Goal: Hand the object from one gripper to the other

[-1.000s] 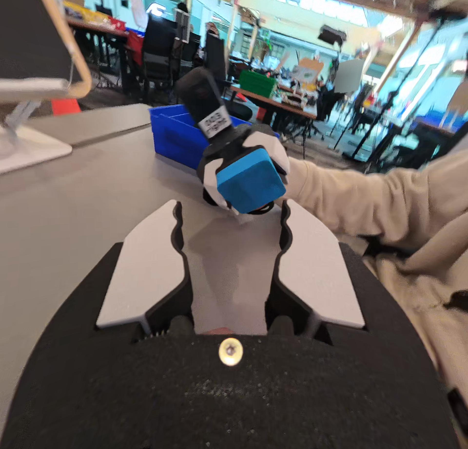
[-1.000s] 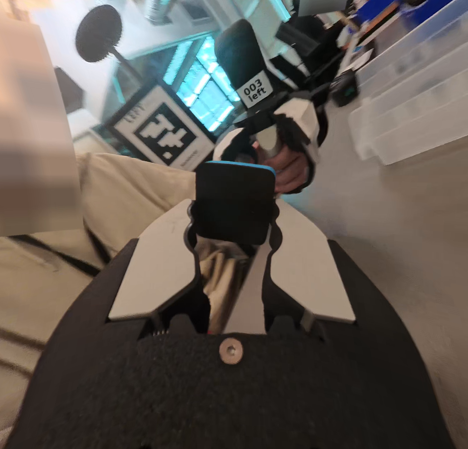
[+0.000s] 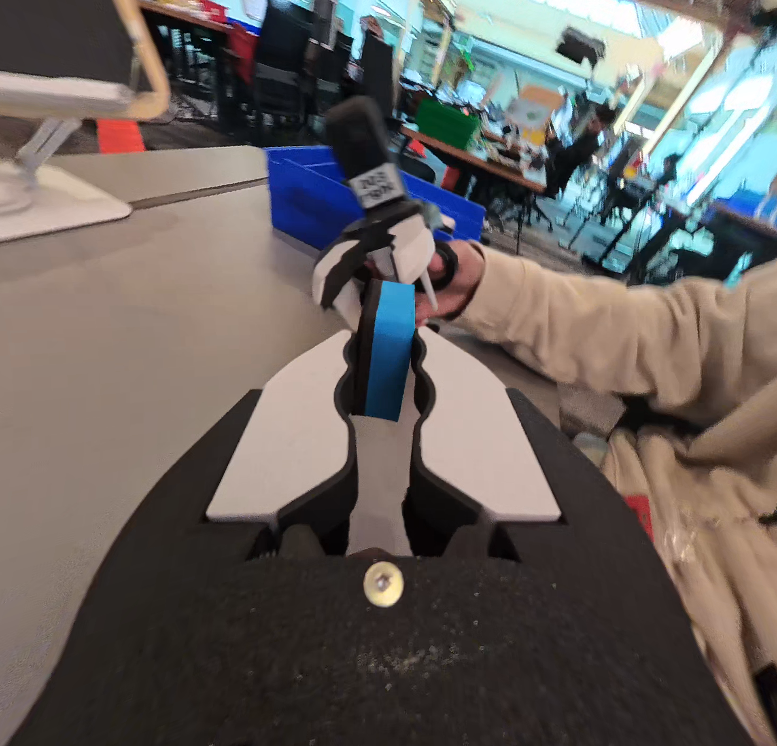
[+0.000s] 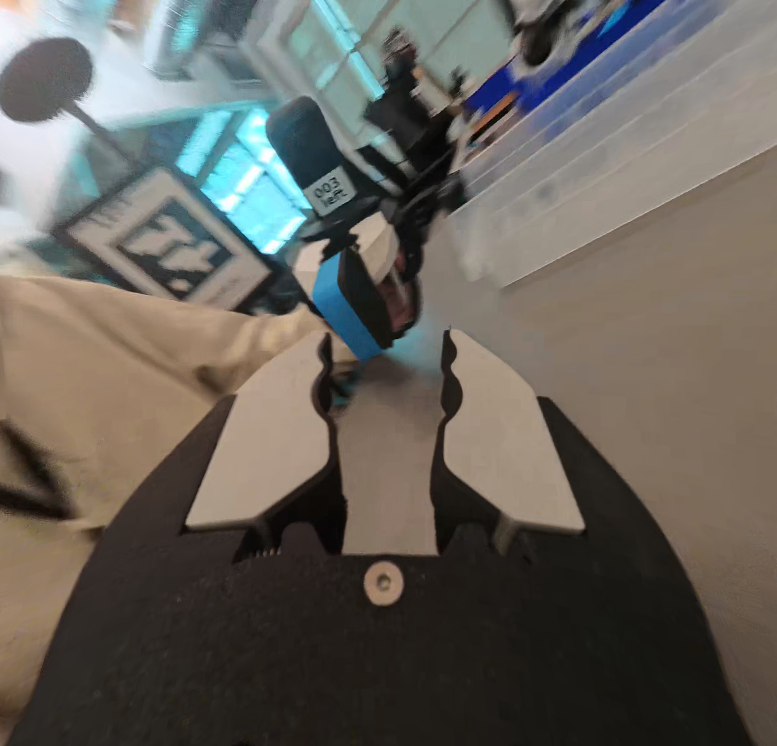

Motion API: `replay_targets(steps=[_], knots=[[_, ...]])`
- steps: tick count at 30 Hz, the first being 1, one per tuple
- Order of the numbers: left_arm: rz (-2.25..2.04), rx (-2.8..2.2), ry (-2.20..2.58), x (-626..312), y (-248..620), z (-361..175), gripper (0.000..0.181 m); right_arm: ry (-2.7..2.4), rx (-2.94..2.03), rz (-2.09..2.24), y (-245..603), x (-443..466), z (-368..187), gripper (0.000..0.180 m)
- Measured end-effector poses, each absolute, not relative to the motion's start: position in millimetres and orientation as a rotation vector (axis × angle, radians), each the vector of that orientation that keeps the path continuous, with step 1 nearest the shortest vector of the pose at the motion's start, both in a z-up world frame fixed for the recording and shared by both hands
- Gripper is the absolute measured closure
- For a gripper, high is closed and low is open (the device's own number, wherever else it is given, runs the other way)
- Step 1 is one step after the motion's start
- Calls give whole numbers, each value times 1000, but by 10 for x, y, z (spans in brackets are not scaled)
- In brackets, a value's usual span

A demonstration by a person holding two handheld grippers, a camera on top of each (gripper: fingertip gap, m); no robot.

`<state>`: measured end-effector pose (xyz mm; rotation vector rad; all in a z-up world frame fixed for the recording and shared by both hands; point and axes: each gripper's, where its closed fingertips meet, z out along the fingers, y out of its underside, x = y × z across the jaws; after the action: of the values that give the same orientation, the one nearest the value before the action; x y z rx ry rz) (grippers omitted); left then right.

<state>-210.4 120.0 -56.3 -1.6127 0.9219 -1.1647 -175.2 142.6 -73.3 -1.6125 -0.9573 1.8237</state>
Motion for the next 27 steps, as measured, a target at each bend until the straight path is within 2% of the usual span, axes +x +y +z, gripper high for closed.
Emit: replay_targets(steps=[2, 6, 12, 16, 19, 22, 24, 27], knots=[[-1232, -1640, 789, -2190, 1326, -562, 158, -984, -1511, 1475, 1655, -1683, -789, 138], [-1341, -1688, 672, -2254, 1389, -607, 158, -1034, -1397, 1173, 1777, -1657, -812, 127], [-1587, -1777, 543, -2189, 1330, -538, 158, -1272, -1110, 777, 1469, -1881, -663, 117], [-1741, -1879, 454, -2174, 1289, -540, 158, -1352, -1017, 733, 1221, -2006, -605, 121], [-1888, -1939, 409, -2155, 1222, -586, 158, -1381, -976, 714, 1124, -2075, -582, 112], [-2053, -1914, 366, -2122, 1161, -578, 158, -1439, -991, 708, 1079, -2144, -668, 112], [-2118, -1924, 388, -2090, 1099, -598, 158, -1452, -982, 694, 1066, -2140, -680, 125], [-2064, -1924, 459, -2070, 1084, -598, 158, -1447, -993, 734, 1070, -2114, -665, 126]])
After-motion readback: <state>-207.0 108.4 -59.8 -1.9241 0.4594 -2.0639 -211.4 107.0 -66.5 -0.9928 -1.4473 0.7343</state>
